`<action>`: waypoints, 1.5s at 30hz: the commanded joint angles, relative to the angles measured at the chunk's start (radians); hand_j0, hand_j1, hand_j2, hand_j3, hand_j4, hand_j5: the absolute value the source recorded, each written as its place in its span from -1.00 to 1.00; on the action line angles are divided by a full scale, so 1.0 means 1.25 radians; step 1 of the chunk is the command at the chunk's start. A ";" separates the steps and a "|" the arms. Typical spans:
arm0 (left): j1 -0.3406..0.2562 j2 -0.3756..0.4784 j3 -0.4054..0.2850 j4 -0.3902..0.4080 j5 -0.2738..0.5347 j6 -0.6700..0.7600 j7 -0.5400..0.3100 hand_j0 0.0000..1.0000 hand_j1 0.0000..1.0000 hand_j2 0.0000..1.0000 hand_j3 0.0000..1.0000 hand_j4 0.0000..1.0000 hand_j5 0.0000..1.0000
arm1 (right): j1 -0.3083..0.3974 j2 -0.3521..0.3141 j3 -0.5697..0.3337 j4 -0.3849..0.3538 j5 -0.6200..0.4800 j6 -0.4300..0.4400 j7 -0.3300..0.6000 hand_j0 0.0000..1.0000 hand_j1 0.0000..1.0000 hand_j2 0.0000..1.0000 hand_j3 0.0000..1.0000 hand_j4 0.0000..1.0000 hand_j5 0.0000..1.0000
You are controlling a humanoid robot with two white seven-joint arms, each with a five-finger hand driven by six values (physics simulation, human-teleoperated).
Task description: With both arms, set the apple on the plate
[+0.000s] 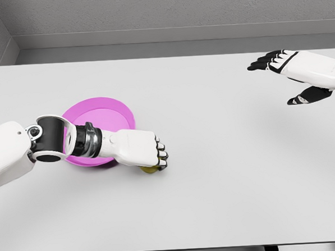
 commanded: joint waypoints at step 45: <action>0.025 0.029 0.241 0.284 0.106 -0.001 -0.006 -0.25 -0.25 -0.25 -0.25 -0.25 -0.25 | -0.001 -0.001 0.000 0.000 -0.004 0.003 0.000 1.00 1.00 1.00 1.00 1.00 1.00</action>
